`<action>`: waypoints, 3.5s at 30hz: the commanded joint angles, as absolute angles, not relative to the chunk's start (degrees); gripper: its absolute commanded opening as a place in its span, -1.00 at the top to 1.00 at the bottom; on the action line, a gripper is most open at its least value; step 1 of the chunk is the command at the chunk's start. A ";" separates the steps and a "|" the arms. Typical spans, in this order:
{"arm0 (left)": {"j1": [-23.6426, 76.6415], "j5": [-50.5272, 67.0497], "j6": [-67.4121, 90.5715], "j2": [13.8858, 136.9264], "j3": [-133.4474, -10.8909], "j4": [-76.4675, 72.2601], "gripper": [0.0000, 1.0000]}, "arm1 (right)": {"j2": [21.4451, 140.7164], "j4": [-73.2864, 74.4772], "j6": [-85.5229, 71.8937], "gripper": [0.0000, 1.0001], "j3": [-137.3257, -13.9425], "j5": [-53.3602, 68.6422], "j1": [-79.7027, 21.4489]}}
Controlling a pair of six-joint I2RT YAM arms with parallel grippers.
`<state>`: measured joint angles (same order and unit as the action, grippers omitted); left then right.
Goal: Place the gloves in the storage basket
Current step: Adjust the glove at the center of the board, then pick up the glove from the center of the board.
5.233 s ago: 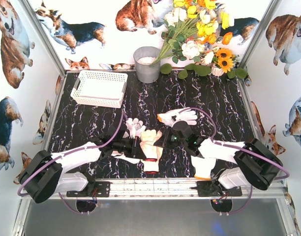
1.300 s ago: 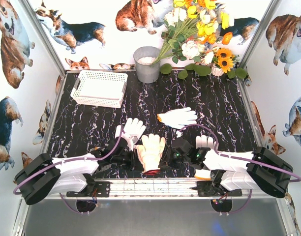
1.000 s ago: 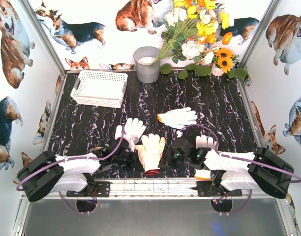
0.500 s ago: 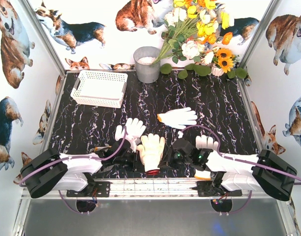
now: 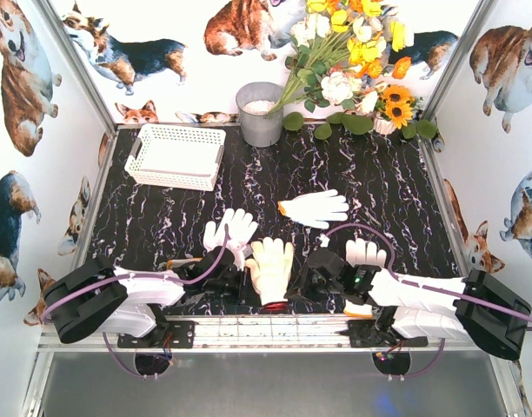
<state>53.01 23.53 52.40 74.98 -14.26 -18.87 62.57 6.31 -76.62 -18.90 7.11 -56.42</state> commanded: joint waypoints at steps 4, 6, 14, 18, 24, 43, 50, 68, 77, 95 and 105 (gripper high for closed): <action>53.39 22.85 52.21 74.89 -15.56 -18.90 0.95 | 62.78 8.31 -75.07 0.96 -20.09 5.80 -56.91; 53.42 22.93 52.14 74.97 -15.84 -18.90 0.95 | 63.66 8.34 -74.78 0.96 -20.74 6.19 -57.20; 53.52 23.07 51.94 74.79 -16.10 -18.85 0.95 | 65.27 7.33 -75.33 0.97 -22.13 5.62 -58.80; 53.61 22.05 52.01 73.49 -15.59 -18.15 0.95 | 65.65 7.47 -75.57 0.97 -21.95 5.15 -59.47; 53.68 21.74 52.12 72.81 -15.76 -17.41 0.94 | 69.04 5.55 -75.96 0.97 -21.35 6.17 -59.63; 53.59 6.59 46.81 53.32 -21.75 10.43 -0.01 | 65.69 12.74 -77.53 0.85 -21.03 0.85 -59.94; 53.69 8.90 46.75 57.46 -25.30 3.81 -0.02 | 62.29 11.12 -77.40 0.71 -19.26 0.26 -60.02; 53.82 9.55 47.48 65.02 -27.96 -6.53 0.03 | 49.67 30.74 -65.58 -0.27 -29.92 -9.04 -56.85; 54.91 11.82 49.59 70.92 -28.30 -13.98 0.41 | 54.62 17.07 -66.50 0.01 -25.79 -1.48 -52.02; 56.97 11.87 47.51 76.36 -23.92 -8.62 0.69 | 67.51 6.95 -66.00 0.56 -28.18 3.44 -52.03; 57.11 10.23 47.99 72.84 -19.84 -6.11 0.71 | 76.51 6.51 -66.40 0.70 -30.26 4.34 -52.03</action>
<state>56.69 12.29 48.84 74.19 -21.65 -9.21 76.07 7.99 -66.59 -28.49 5.17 -52.10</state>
